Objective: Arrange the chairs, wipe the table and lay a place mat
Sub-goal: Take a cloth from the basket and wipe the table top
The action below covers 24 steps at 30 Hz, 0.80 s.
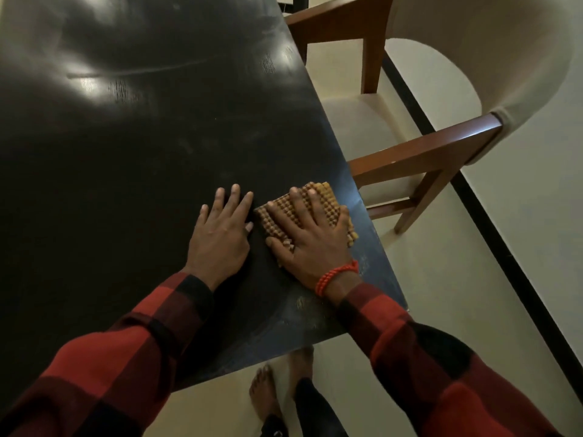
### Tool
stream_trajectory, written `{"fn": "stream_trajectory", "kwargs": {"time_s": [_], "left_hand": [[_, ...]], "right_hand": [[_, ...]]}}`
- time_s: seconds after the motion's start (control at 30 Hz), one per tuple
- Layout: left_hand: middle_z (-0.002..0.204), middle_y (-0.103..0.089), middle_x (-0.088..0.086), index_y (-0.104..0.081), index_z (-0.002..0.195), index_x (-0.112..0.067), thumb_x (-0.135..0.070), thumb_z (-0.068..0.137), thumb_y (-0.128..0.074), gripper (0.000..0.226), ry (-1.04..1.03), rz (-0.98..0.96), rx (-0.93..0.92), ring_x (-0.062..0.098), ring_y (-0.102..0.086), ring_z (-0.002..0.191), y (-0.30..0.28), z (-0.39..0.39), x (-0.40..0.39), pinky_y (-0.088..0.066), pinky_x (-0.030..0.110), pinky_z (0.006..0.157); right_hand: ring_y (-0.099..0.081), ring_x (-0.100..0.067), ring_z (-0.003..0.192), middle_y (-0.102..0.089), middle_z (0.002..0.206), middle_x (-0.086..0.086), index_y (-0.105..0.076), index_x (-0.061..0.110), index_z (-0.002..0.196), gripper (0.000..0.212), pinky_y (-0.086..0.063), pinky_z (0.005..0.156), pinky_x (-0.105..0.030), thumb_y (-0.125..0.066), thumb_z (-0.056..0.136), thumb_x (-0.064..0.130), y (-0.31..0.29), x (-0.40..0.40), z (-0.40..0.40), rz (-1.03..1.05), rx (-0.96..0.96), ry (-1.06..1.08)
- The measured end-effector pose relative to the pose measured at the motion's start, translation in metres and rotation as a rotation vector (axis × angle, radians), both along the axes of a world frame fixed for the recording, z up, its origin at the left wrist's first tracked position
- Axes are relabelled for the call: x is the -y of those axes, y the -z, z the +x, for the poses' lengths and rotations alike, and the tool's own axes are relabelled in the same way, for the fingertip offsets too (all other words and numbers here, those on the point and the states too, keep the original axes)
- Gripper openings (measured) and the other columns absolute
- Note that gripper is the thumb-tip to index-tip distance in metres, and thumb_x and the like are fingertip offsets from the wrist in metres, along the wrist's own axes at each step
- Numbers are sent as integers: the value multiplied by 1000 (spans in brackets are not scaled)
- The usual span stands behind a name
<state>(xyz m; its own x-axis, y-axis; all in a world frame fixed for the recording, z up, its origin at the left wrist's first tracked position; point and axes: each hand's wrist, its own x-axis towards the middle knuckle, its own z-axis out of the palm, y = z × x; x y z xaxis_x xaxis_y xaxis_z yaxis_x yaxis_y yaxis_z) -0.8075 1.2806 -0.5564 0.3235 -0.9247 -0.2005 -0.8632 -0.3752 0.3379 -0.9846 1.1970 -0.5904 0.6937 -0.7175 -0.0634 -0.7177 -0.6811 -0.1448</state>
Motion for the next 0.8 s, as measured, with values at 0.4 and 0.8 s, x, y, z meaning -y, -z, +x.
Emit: {"fn": "stream_trajectory", "kwargs": {"time_s": [0.4, 0.8], "left_hand": [[170, -9, 3, -22, 160, -24, -22, 107, -41, 57, -75, -103, -6, 23, 1, 157, 7, -27, -18, -8, 47, 126], [167, -20, 9, -32, 158, -21, -13, 105, -41, 54, -196, -181, -20, 23, -9, 156, 16, -66, -36, -14, 46, 125]], "right_hand": [[5, -30, 156, 4, 171, 1, -2, 49, 158, 66, -4, 116, -72, -17, 97, 69, -1, 46, -13, 14, -39, 204], [-6, -31, 156, -7, 171, -1, -19, 47, 157, 65, -6, 113, -74, -29, 96, 67, 4, -24, -31, 14, 82, -80]]}}
